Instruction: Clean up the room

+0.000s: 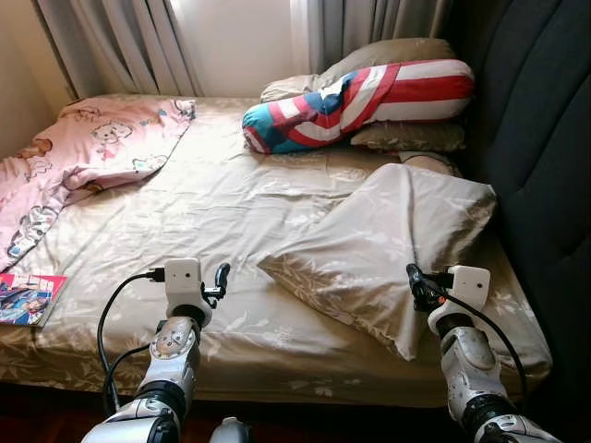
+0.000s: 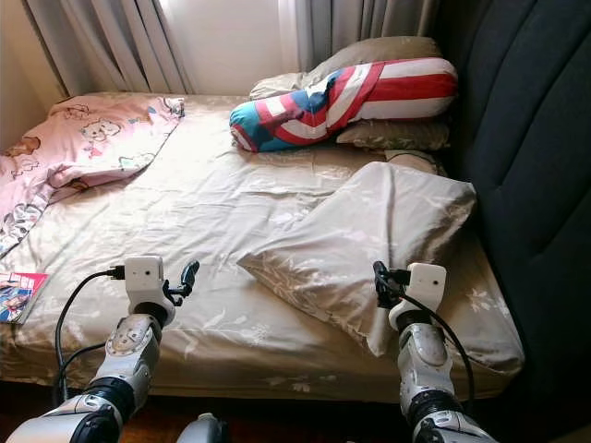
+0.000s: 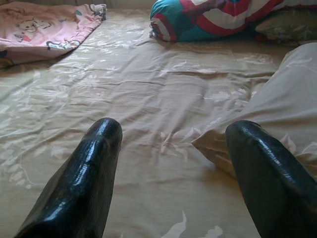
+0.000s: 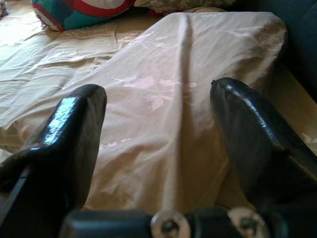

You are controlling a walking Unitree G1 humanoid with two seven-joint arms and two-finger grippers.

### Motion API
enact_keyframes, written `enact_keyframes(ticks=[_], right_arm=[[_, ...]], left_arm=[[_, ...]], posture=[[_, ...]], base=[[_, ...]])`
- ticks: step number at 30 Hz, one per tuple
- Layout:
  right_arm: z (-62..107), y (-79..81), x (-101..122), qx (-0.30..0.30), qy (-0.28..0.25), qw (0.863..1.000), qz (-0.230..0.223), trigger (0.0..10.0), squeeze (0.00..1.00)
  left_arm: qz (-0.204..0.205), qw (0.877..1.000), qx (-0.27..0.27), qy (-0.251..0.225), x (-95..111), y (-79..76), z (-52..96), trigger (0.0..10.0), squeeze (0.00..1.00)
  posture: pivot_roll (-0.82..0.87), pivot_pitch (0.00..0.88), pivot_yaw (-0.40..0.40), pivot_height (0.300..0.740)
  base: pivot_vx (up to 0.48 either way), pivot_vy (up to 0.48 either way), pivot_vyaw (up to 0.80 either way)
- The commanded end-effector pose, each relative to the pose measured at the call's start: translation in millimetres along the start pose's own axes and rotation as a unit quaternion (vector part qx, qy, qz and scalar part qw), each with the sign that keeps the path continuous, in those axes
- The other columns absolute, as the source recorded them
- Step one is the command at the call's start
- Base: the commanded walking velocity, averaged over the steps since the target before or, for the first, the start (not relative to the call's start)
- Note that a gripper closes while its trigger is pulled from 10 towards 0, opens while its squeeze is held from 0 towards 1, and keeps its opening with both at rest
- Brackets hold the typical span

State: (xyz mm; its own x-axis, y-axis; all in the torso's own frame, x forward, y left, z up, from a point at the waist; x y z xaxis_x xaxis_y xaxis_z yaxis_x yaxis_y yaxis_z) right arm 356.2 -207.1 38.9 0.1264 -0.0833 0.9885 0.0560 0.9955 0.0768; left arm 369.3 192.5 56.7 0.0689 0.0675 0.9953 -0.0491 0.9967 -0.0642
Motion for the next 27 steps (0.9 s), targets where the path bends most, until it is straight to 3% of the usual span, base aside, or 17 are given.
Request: enact_keyframes(ticks=[1,27], right_arm=[[-3.0,3.6,3.1,0.004,-0.001,1.000,-0.004,10.0,0.00],[-0.5,-2.3,-4.2,-0.008,0.018,1.000,0.003,10.0,0.00]], left_arm=[[-0.002,1.000,0.003,0.004,1.6,3.0,-1.7,10.0,0.00],[-0.006,1.000,0.002,0.010,-0.6,3.0,-1.4,10.0,0.00]], posture=[[-0.16,0.000,0.003,0.656],[-0.16,0.000,0.005,0.656]], base=[[0.000,0.000,0.00],[0.303,0.000,0.06]])
Point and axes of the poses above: a point about 5 cm out from each wrist's last joint towards the gripper, its own z axis pointing back from the gripper into the wrist, its own x axis along the axis of the wrist's last joint, y = z × x, the point moved 4 cm from there along -z, pointing out of the wrist towards the gripper, and after that the axes turned 3 degrees about z, right-handed, at the moved point
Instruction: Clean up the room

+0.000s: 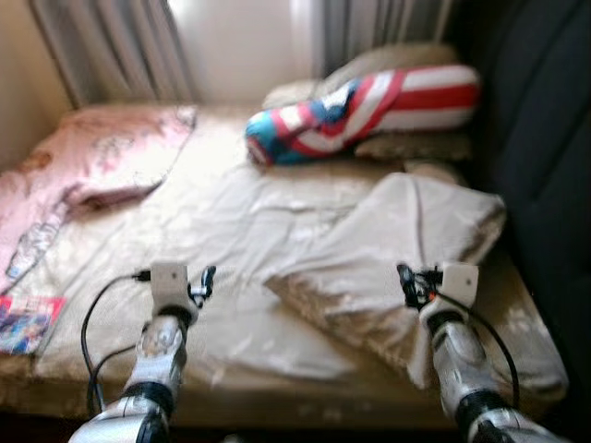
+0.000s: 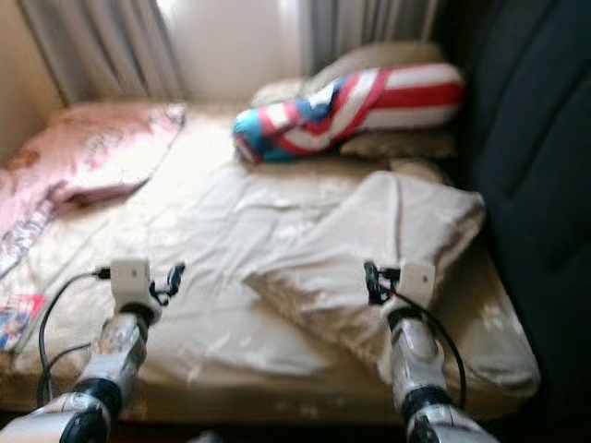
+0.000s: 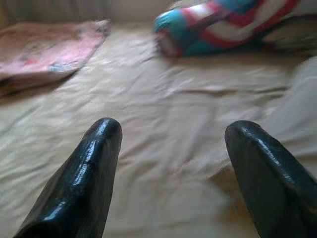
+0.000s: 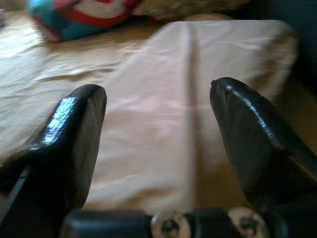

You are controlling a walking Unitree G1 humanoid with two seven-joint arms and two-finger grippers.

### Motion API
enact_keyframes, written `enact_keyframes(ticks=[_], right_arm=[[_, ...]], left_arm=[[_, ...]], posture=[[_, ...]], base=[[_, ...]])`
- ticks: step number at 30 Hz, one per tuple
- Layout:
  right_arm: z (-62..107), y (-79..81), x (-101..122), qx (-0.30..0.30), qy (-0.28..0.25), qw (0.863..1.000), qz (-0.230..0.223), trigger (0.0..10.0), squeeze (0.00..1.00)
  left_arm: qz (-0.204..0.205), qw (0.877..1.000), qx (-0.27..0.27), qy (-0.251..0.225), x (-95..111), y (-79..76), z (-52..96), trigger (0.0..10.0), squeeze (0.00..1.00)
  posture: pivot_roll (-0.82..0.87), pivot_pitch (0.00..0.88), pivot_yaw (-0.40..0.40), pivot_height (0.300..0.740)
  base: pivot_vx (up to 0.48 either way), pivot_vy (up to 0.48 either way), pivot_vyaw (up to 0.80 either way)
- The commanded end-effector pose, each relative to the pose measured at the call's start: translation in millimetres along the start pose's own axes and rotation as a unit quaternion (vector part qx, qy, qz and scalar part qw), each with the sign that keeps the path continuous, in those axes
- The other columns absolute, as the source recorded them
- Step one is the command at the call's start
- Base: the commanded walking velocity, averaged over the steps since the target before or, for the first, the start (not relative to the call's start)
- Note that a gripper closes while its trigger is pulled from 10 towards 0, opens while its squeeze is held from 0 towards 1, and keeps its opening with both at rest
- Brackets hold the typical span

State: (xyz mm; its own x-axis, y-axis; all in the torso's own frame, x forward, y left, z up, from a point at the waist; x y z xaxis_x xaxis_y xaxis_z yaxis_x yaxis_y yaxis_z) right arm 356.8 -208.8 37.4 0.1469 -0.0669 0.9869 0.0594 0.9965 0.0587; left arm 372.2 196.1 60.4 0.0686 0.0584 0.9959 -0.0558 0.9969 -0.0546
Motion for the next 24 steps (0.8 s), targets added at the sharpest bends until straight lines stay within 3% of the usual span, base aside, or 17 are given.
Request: enact_keyframes(ticks=[1,10,17,24], right_arm=[[0.4,-0.5,-3.1,-0.005,0.009,1.000,-0.006,10.0,0.00],[0.4,-0.1,-5.0,-0.005,0.015,1.000,-0.006,10.0,0.00],[-0.6,3.9,-10.6,0.009,0.039,0.999,-0.003,10.0,0.00],[-10.5,10.3,2.5,0.019,0.035,0.999,-0.003,10.0,0.00]], left_arm=[[-0.001,1.000,-0.002,0.011,-4.7,-0.1,1.4,10.0,0.00],[-0.001,1.000,0.000,0.011,-4.6,0.4,1.3,10.0,0.00],[-0.003,1.000,-0.002,0.011,-4.2,-1.1,0.9,10.0,0.00],[-0.006,1.000,-0.010,0.001,-3.0,0.0,3.3,10.0,0.00]], posture=[[-0.16,0.000,0.004,0.656],[-0.16,0.000,0.005,0.656],[-0.15,0.000,-0.002,0.656],[-0.13,0.032,-0.001,0.656]], base=[[0.330,0.000,0.00],[0.302,0.000,0.00],[0.000,0.000,0.00],[0.000,0.000,0.00]])
Point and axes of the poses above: a point about 5 cm out from each wrist's last joint towards the gripper, its own z axis pointing back from the gripper into the wrist, its own x axis along the axis of the wrist's last joint, y = z × x, the point moved 4 cm from there along -z, pointing out of the wrist towards the gripper, and after that the axes turned 3 degrees about z, right-handed, at the moved point
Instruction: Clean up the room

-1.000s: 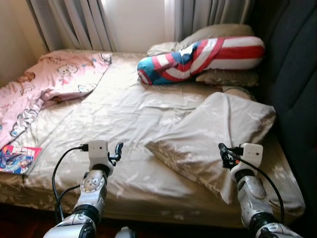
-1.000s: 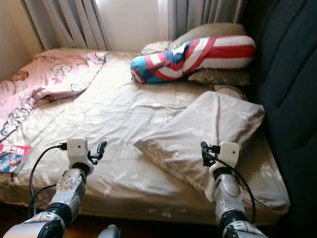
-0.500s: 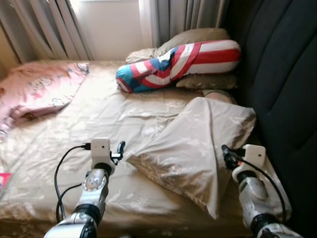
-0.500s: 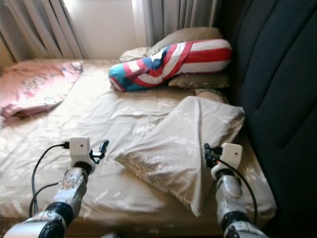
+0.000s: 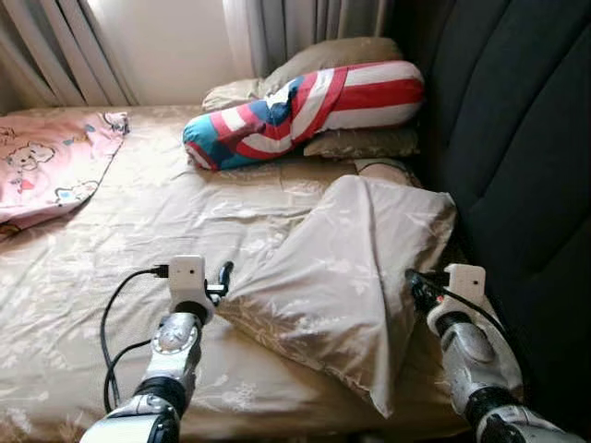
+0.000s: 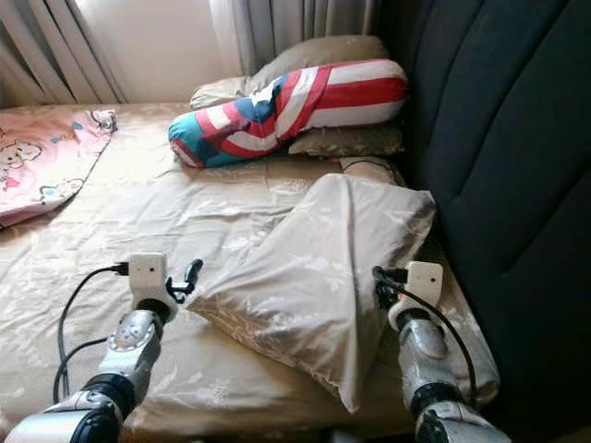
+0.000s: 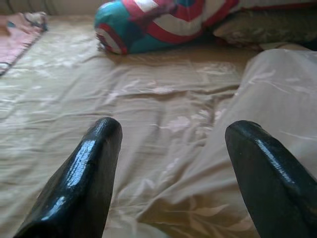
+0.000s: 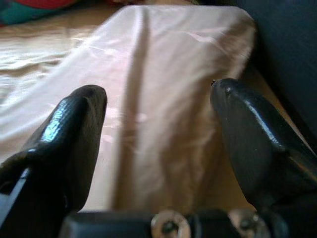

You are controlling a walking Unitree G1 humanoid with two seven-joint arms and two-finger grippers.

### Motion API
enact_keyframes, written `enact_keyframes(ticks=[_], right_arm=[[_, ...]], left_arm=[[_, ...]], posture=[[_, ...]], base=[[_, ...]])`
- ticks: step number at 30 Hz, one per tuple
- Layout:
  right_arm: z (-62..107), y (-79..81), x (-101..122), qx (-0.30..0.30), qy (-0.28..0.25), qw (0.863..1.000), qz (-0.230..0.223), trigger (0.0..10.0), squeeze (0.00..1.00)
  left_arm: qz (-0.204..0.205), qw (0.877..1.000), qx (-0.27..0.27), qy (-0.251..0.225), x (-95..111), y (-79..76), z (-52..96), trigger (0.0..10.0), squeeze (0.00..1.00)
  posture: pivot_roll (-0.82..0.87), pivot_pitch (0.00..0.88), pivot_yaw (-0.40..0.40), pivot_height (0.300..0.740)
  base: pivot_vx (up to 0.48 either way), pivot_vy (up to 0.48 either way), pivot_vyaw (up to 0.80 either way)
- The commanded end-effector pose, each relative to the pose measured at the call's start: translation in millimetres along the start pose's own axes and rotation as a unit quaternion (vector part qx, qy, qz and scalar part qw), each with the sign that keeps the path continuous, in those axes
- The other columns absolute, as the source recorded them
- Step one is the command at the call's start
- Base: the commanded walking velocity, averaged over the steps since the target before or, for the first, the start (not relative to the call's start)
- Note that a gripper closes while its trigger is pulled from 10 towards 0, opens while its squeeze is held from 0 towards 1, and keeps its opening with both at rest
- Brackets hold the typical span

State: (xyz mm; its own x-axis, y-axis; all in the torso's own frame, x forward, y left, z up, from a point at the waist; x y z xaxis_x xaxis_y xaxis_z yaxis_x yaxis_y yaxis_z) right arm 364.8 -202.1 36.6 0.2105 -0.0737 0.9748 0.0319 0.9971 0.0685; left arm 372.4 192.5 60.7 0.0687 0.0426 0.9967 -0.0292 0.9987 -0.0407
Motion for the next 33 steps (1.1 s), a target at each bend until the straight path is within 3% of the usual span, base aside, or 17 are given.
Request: enact_keyframes(ticks=[1,8,9,10,15,20,21,33], right_arm=[[-3.7,5.6,3.8,0.009,0.003,1.000,0.000,10.0,0.00],[-2.0,14.6,-9.2,0.023,0.035,0.999,0.007,10.0,0.00],[1.7,16.1,-22.3,0.029,0.068,0.996,0.040,10.0,0.00],[3.1,16.2,-24.9,0.031,0.071,0.996,0.044,10.0,0.00],[10.2,13.7,-35.4,0.027,0.073,0.997,0.015,10.0,0.00],[15.1,13.2,-43.6,0.025,0.081,0.996,0.013,10.0,0.00],[16.8,15.0,-46.5,0.028,0.083,0.996,0.007,10.0,1.00],[14.1,28.0,-49.1,0.032,0.098,0.995,-0.001,10.0,1.00]], left_arm=[[0.003,1.000,0.003,0.002,-4.9,4.0,4.9,10.0,0.00],[0.004,1.000,0.009,-0.002,-9.2,7.0,10.7,10.0,0.00],[0.002,1.000,0.007,-0.005,-7.2,7.4,10.4,10.0,0.00],[0.002,1.000,0.007,-0.007,-6.5,7.4,10.5,10.0,0.00],[-0.003,1.000,-0.001,-0.021,-1.9,7.5,12.1,10.0,0.00],[-0.006,1.000,-0.002,-0.019,-7.7,7.2,18.7,10.0,0.00],[-0.007,1.000,-0.003,-0.022,-7.2,7.1,20.4,10.0,0.00],[-0.031,0.997,-0.031,-0.068,23.9,4.0,15.7,10.0,0.00]], posture=[[-0.13,0.039,0.000,0.656],[-0.12,0.061,0.006,0.656],[-0.12,0.064,0.009,0.656],[-0.11,0.064,0.011,0.656],[-0.11,0.076,0.018,0.656],[-0.11,0.092,0.024,0.656],[-0.10,0.100,0.023,0.656],[-0.06,0.163,0.045,0.656]], base=[[0.000,0.000,0.00],[0.000,0.000,0.00],[0.000,0.000,0.00],[0.000,0.000,0.00],[0.000,0.000,0.00],[0.000,0.000,0.00],[0.000,0.000,0.00],[0.000,0.000,0.00]])
Point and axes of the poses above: a point about 5 cm out from each wrist's last joint towards the gripper, its own z axis pointing back from the gripper into the wrist, its own x axis along the axis of the wrist's last joint, y = z × x, the point moved 4 cm from there along -z, pointing out of the wrist towards the gripper, and after that the axes turned 3 degrees about z, right-handed, at the moved point
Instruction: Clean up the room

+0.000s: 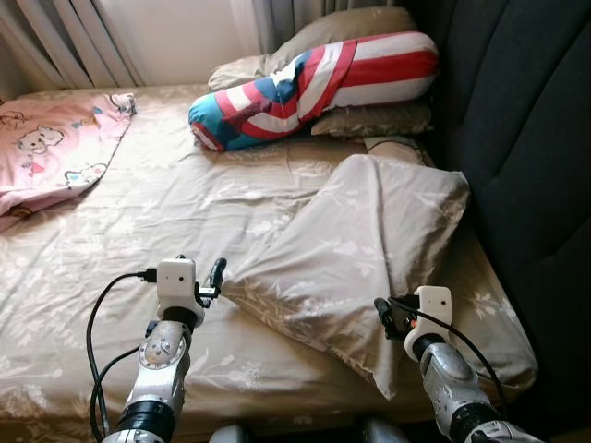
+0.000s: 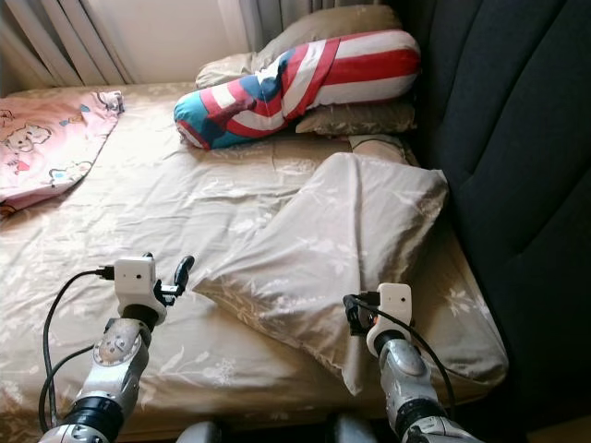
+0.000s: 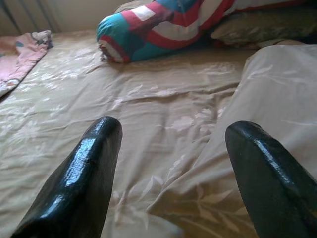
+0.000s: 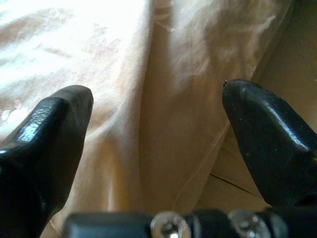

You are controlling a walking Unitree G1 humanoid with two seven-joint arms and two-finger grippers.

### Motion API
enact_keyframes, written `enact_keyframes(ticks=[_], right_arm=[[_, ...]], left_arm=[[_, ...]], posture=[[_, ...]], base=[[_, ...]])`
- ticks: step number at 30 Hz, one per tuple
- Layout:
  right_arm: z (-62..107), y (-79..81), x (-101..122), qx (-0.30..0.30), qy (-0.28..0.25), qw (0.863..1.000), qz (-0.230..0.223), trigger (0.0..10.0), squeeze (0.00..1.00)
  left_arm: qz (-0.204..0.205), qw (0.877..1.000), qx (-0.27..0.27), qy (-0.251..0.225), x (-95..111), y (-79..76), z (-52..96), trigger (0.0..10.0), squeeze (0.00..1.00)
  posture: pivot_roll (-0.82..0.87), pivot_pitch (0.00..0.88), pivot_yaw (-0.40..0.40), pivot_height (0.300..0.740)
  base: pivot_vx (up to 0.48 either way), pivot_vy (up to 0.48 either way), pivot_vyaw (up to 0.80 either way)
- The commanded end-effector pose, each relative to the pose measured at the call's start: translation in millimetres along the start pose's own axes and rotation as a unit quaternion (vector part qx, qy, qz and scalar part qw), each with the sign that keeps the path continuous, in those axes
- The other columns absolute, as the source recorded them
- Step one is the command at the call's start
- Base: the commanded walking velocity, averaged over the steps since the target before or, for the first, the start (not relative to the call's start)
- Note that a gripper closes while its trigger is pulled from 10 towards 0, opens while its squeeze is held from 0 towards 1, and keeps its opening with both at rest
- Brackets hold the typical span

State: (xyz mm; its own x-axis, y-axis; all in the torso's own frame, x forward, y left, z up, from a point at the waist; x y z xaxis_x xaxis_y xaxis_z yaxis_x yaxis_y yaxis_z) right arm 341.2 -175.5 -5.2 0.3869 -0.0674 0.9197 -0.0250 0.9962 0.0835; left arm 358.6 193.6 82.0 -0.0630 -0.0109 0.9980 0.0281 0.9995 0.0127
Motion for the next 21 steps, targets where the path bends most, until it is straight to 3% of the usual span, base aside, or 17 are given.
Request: enact_keyframes(ticks=[1,2,3,11,13,21], right_arm=[[-1.0,5.3,-1.5,0.002,0.006,1.000,-0.002,10.0,1.00],[-1.3,6.1,-1.8,0.002,0.008,1.000,0.000,10.0,0.27],[-2.0,7.6,-2.0,0.002,0.012,1.000,0.003,10.0,0.00],[-1.5,17.2,-11.6,0.025,0.038,0.998,-0.031,10.0,0.00],[1.4,21.0,-22.7,0.039,0.063,0.997,-0.012,10.0,0.00],[6.4,21.9,-37.0,0.040,0.089,0.995,-0.015,10.0,0.00]], left_arm=[[-0.005,1.000,-0.005,-0.004,4.3,3.4,0.7,10.0,0.00],[-0.006,1.000,-0.007,-0.008,6.9,3.3,0.9,10.0,0.00],[-0.010,1.000,-0.012,-0.013,11.9,3.2,0.5,10.0,0.00],[-0.027,0.999,-0.020,-0.014,17.4,8.0,6.8,10.0,0.00],[-0.031,0.999,-0.023,-0.010,16.6,9.3,9.2,10.0,0.00],[-0.049,0.998,-0.029,-0.007,19.5,15.1,12.5,10.0,0.00]], posture=[[-0.05,0.166,0.047,0.656],[-0.04,0.171,0.051,0.656],[-0.04,0.177,0.055,0.656],[-0.01,0.193,0.076,0.656],[0.00,0.194,0.084,0.656],[0.02,0.207,0.106,0.656]], base=[[0.000,0.000,0.00],[0.000,0.000,0.00],[0.000,0.000,0.00],[0.000,0.000,0.00],[0.000,0.000,0.00],[0.000,0.000,0.00]])
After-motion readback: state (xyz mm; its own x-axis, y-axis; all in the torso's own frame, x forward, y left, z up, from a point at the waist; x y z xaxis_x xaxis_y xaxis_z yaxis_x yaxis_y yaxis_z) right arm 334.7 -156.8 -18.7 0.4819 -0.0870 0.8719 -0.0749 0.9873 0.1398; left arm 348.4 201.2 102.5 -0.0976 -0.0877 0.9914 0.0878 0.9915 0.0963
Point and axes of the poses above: a point about 5 cm out from each wrist's last joint towards the gripper, its own z axis pointing back from the gripper into the wrist, its own x axis along the axis of the wrist's last joint, y = z × x, the point moved 4 cm from there along -z, pointing out of the wrist towards the gripper, and after that the axes turned 3 degrees about z, right-handed, at the moved point
